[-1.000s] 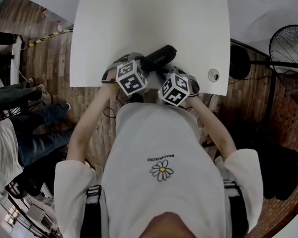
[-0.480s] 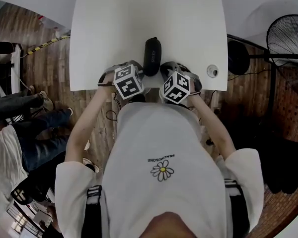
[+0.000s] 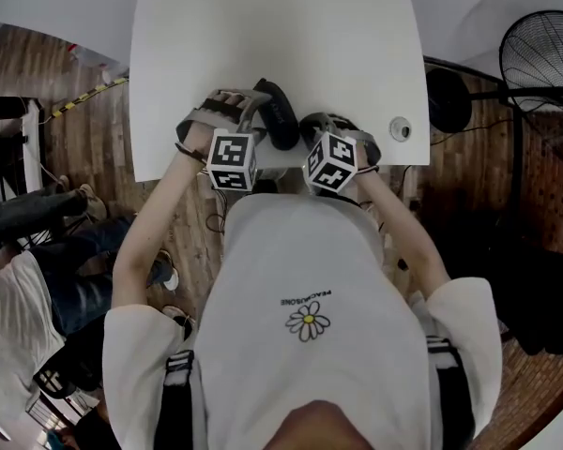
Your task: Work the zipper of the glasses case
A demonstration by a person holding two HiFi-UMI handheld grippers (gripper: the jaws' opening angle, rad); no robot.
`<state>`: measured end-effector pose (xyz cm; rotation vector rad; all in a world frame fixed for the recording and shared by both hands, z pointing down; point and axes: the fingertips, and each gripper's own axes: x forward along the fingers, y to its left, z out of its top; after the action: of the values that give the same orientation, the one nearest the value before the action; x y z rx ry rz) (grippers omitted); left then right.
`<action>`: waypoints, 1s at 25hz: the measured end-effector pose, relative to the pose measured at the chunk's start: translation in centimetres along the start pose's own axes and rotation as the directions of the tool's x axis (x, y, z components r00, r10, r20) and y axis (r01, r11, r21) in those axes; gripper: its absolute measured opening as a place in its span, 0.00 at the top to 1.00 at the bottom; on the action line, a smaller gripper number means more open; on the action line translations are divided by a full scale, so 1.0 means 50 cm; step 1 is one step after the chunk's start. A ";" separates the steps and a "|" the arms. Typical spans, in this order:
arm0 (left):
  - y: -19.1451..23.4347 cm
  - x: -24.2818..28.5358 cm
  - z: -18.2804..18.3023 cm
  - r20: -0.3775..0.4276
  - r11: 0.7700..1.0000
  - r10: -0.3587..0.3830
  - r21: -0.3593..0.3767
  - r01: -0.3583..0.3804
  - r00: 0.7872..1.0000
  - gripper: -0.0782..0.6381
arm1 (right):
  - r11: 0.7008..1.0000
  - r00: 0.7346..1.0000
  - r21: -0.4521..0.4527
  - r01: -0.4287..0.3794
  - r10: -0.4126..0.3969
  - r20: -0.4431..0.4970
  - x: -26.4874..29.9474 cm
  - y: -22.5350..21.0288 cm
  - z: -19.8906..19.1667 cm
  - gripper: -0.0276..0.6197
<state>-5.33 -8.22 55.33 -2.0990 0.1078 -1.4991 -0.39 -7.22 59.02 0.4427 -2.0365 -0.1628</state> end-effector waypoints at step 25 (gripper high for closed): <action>-0.021 0.101 0.018 -0.130 0.901 -0.192 0.369 0.228 0.973 0.39 | 0.992 0.994 -0.073 -0.106 0.105 -0.019 -0.038 0.041 -0.028 0.95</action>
<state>-2.92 -8.84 59.91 -1.7700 -0.3638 -1.5902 1.16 -4.52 58.78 0.2884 -2.0268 -0.1695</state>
